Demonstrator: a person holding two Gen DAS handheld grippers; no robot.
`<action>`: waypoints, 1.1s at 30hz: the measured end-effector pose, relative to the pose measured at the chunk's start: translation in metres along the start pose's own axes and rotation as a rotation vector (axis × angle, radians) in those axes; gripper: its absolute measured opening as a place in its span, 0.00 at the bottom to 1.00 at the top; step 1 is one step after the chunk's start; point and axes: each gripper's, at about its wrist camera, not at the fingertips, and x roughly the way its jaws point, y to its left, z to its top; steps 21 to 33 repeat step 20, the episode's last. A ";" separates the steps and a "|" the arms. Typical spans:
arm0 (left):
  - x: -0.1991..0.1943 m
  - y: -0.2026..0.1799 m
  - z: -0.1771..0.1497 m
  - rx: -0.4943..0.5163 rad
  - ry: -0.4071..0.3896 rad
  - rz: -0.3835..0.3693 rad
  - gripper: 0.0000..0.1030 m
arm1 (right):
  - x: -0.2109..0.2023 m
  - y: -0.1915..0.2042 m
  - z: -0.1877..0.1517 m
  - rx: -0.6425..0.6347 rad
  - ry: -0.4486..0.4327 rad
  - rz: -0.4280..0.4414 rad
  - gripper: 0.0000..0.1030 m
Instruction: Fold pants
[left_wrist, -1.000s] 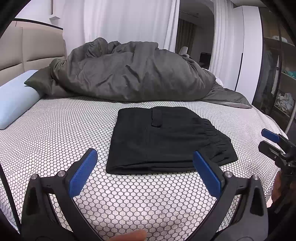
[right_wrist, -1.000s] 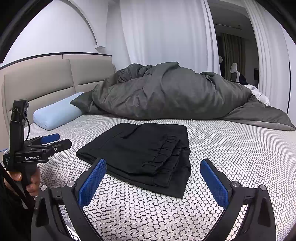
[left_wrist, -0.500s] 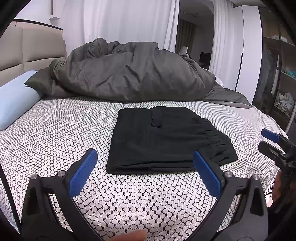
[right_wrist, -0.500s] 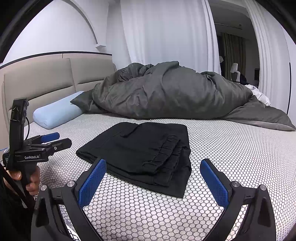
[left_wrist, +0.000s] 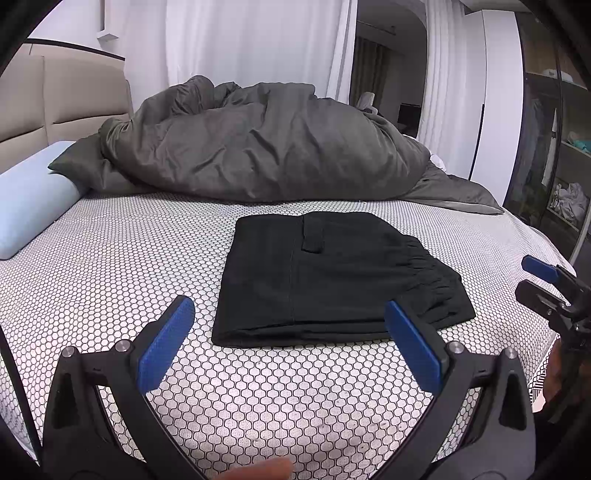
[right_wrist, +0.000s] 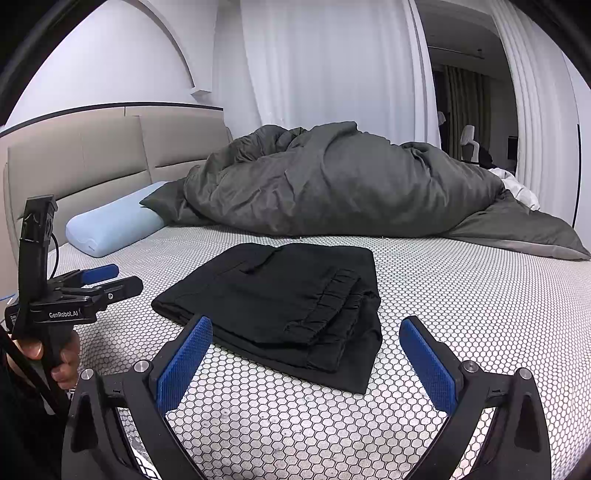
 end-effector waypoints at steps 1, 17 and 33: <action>0.000 0.000 0.000 0.000 0.000 0.000 1.00 | 0.000 0.000 0.000 0.000 0.001 0.000 1.00; 0.000 0.001 -0.002 -0.003 -0.004 0.005 1.00 | 0.000 -0.001 0.000 -0.001 0.001 0.001 1.00; 0.000 0.001 -0.002 -0.004 -0.002 0.004 1.00 | 0.000 0.000 -0.001 0.002 0.003 -0.002 1.00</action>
